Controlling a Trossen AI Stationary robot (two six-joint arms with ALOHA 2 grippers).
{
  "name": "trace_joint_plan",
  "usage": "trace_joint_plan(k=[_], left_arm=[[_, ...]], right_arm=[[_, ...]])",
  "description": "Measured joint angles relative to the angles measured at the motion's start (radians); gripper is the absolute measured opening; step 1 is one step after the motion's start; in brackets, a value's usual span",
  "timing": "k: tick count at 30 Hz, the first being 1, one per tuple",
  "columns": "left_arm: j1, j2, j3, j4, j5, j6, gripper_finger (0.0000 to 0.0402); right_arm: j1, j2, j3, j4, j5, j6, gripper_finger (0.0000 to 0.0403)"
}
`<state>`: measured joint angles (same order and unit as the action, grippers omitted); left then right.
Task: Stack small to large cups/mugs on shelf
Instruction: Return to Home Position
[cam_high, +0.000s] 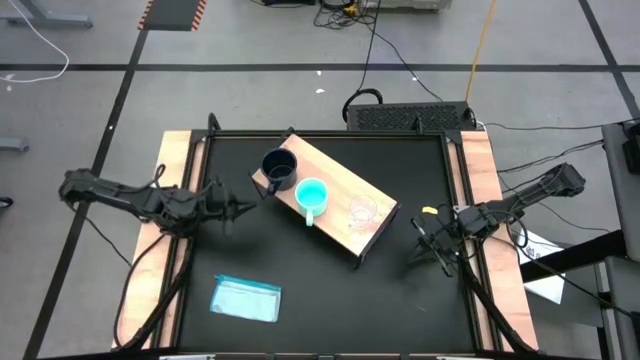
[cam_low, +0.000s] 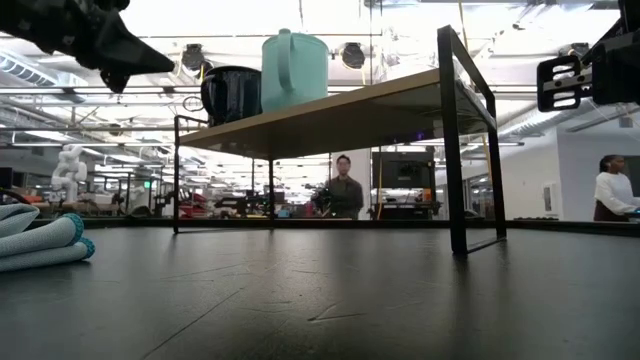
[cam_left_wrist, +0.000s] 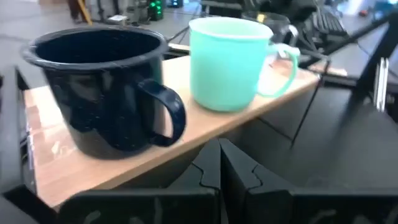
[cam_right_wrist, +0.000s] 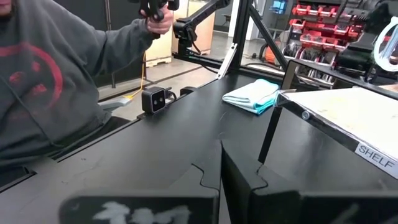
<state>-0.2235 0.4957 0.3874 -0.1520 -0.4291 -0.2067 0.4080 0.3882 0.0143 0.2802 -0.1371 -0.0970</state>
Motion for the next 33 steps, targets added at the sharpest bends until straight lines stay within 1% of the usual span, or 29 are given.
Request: trace_joint_plan(k=[7,11,15,18,21,26,29,33], left_arm=[[-0.011,-0.008,-0.047,0.078,0.003,0.127,0.0000],[0.016,-0.017,-0.048,0.059,-0.009,0.134,0.0000],[0.044,-0.041,-0.048,0.006,0.045,0.150,0.0000],[0.051,-0.066,-0.048,-0.019,0.080,0.204,0.0000],[0.063,-0.097,-0.048,-0.028,0.090,0.214,0.0000],[0.079,-0.145,-0.052,-0.093,0.124,0.223,0.0000],[0.080,-0.179,-0.089,-0.072,0.165,0.244,0.0000],[0.080,-0.232,-0.192,0.006,0.195,0.260,0.0000]], right_arm=[[-0.002,0.000,0.000,0.044,0.004,-0.036,0.0000],[-0.003,0.000,0.000,0.056,0.006,-0.050,0.0000],[-0.021,0.000,0.000,0.061,0.010,-0.038,0.0000],[-0.039,0.000,0.000,0.061,0.011,-0.023,0.0000],[-0.062,0.000,0.000,0.060,0.011,-0.019,0.0000],[-0.096,0.000,0.000,0.060,0.010,-0.005,0.0000],[-0.105,0.000,0.000,0.060,0.008,-0.001,0.0000],[-0.106,0.000,0.000,0.061,0.006,0.003,0.0000]])
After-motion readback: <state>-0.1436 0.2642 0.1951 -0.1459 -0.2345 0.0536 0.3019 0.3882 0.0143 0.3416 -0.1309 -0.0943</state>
